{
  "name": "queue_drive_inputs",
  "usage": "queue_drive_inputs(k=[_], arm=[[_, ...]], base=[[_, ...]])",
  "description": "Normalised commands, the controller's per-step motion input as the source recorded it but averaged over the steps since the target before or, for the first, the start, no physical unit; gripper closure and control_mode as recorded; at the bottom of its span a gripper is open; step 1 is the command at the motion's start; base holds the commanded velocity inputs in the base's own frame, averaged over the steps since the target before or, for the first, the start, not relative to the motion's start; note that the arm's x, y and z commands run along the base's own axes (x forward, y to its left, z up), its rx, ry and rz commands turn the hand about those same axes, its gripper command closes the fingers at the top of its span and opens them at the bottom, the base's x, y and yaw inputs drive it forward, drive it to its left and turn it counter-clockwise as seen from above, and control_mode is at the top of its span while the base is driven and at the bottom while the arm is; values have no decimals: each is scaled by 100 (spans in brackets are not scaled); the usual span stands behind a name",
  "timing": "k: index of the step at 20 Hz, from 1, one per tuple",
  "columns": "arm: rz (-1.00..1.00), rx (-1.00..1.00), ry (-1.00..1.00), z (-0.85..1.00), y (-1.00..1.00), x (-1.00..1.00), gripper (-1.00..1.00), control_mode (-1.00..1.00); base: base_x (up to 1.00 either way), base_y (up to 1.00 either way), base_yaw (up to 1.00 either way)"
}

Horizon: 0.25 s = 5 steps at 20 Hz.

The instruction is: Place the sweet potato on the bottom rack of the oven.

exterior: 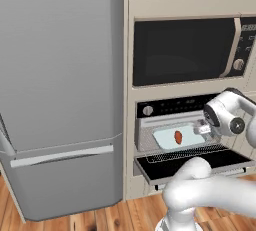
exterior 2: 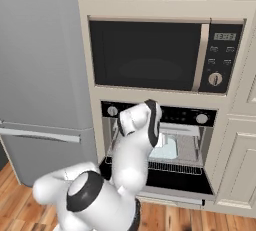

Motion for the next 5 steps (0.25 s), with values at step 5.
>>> queue_drive_inputs(k=[5], arm=[[28, -7, 27, 99, -4, -11, -100, -100]], base=[[0, 0, 0]])
